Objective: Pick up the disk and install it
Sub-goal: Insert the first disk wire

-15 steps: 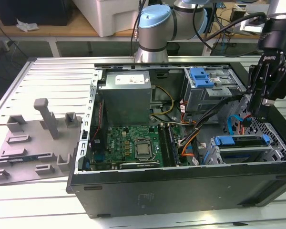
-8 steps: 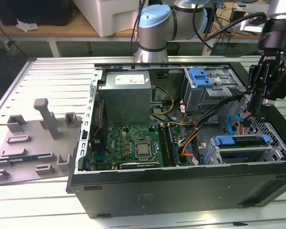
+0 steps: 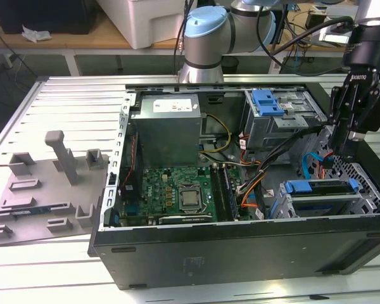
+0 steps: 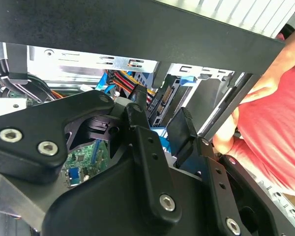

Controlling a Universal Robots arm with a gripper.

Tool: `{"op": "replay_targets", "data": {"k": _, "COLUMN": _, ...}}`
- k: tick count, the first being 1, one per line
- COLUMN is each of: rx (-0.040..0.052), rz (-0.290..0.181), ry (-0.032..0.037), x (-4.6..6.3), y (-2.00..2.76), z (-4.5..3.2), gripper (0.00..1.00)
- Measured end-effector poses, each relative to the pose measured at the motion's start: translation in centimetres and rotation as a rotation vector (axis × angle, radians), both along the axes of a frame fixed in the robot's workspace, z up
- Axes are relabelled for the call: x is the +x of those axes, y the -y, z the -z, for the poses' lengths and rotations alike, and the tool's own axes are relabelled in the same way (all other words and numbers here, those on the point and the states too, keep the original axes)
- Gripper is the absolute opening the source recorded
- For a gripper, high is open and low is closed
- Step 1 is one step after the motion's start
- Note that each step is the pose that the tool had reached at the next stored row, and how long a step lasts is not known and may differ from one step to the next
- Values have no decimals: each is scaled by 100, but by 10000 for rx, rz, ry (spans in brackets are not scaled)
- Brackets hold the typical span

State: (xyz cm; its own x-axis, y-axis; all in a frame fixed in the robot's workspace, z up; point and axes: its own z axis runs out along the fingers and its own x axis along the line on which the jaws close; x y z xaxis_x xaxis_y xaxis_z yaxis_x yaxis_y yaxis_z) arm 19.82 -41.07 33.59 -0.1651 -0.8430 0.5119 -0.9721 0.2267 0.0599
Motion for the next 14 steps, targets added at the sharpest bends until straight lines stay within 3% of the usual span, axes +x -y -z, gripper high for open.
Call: {"op": "replay_targets", "data": {"k": 14, "rx": 1, "rz": 100, "ry": 0, "x": 19, "y": 1, "z": 18, "gripper": 44}}
